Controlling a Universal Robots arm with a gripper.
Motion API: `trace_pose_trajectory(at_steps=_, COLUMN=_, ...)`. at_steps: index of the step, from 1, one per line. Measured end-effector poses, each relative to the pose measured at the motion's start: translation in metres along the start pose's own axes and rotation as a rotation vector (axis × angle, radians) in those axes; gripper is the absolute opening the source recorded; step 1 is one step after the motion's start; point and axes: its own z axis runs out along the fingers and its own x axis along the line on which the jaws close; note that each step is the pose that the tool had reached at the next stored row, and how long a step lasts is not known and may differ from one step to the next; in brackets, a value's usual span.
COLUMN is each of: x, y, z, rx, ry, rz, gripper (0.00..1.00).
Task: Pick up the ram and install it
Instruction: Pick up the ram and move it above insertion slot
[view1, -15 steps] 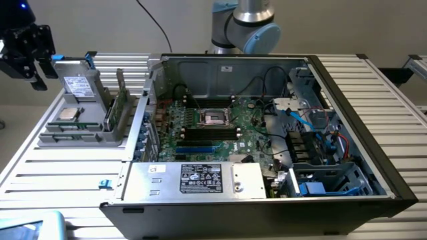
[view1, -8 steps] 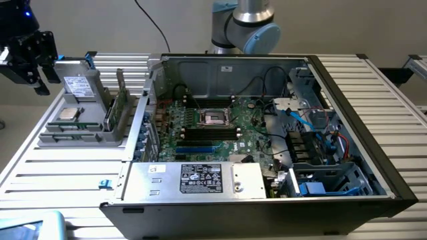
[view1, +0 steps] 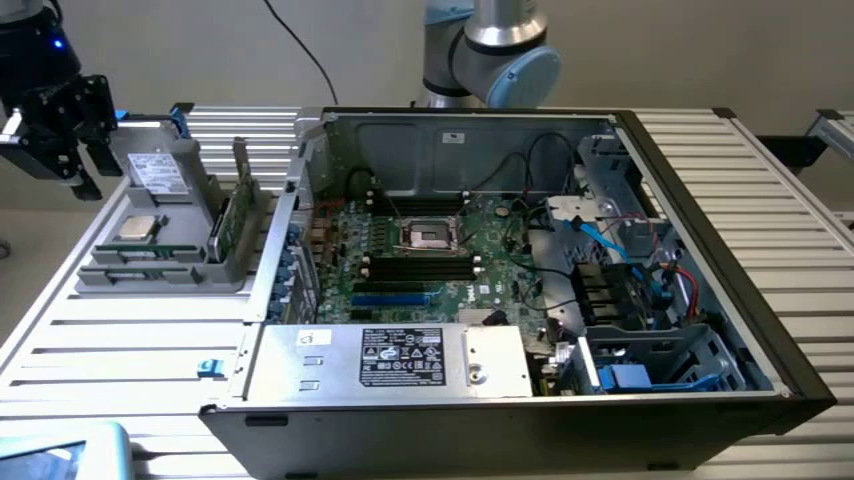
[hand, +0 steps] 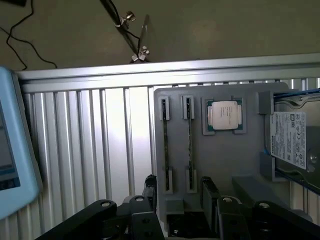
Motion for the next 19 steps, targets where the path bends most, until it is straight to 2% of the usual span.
trace_pose_trajectory(at_steps=19, x=0.002, y=-0.0046, z=0.0345, rx=0.0000, ry=0.0000, rz=0.000, gripper=0.49)
